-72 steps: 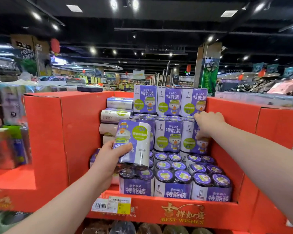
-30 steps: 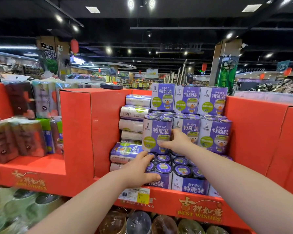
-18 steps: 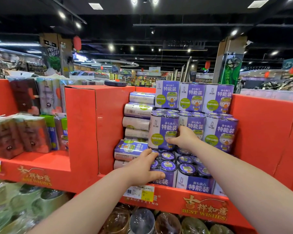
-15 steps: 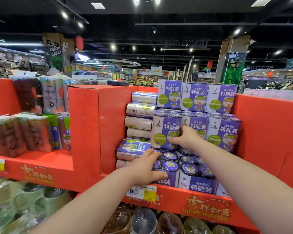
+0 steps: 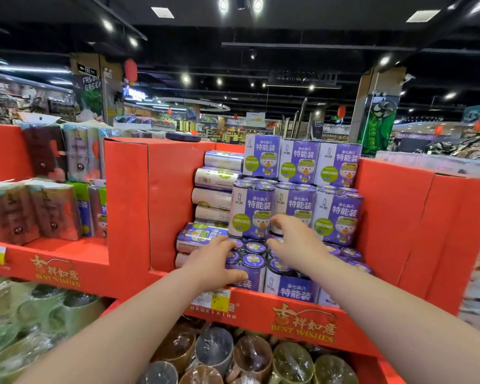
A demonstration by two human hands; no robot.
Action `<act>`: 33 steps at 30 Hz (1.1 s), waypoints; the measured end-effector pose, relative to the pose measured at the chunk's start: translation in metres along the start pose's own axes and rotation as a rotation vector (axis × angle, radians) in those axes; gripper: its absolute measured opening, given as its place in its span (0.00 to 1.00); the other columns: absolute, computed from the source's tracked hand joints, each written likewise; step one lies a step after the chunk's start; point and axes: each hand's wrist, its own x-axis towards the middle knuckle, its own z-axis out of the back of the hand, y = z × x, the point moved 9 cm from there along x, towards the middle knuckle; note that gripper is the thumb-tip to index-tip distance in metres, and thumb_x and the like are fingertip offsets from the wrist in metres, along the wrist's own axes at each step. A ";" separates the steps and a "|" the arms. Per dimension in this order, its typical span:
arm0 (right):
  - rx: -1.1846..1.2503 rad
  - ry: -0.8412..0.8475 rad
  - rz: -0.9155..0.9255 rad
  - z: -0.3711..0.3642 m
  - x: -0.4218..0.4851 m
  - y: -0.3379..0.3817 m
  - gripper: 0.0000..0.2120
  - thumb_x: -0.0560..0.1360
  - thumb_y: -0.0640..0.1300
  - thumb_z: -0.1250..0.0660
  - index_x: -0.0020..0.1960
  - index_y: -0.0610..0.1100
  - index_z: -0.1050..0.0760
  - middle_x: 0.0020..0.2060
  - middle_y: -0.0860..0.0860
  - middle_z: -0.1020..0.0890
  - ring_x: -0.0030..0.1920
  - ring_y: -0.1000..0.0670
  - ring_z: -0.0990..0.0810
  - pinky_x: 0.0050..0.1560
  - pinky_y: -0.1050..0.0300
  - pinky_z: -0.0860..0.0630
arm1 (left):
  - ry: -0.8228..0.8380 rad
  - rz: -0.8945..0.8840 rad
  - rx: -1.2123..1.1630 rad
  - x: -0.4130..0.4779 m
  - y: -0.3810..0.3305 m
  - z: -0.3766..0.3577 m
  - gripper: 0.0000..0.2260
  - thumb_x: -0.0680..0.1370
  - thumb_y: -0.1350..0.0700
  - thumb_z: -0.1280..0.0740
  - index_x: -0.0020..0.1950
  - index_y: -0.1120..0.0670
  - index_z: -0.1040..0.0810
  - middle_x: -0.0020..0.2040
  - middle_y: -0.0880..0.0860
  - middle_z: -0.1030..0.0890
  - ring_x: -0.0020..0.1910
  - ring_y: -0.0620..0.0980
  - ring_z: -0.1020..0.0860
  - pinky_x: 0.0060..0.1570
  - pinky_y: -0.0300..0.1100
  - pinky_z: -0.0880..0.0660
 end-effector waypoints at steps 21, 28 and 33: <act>-0.073 0.394 0.556 -0.145 -0.210 0.132 0.13 0.76 0.48 0.41 0.58 0.47 0.25 0.55 0.48 0.22 0.58 0.43 0.25 0.55 0.50 0.27 | 0.009 0.298 0.269 -0.256 0.057 -0.078 0.23 0.77 0.45 0.39 0.70 0.51 0.34 0.65 0.51 0.30 0.64 0.55 0.29 0.57 0.49 0.27; -0.063 0.567 0.669 -0.200 -0.327 0.212 0.15 0.76 0.51 0.41 0.61 0.49 0.26 0.58 0.48 0.23 0.61 0.44 0.26 0.58 0.52 0.29 | 0.099 0.498 0.195 -0.417 0.122 -0.085 0.22 0.77 0.46 0.38 0.68 0.53 0.32 0.62 0.53 0.28 0.63 0.55 0.28 0.58 0.50 0.27; -0.073 0.685 0.732 -0.239 -0.421 0.283 0.14 0.76 0.49 0.40 0.59 0.48 0.26 0.58 0.48 0.22 0.61 0.44 0.25 0.56 0.52 0.28 | 0.119 0.703 0.177 -0.556 0.172 -0.077 0.22 0.77 0.46 0.37 0.68 0.53 0.33 0.64 0.54 0.29 0.64 0.56 0.29 0.59 0.47 0.28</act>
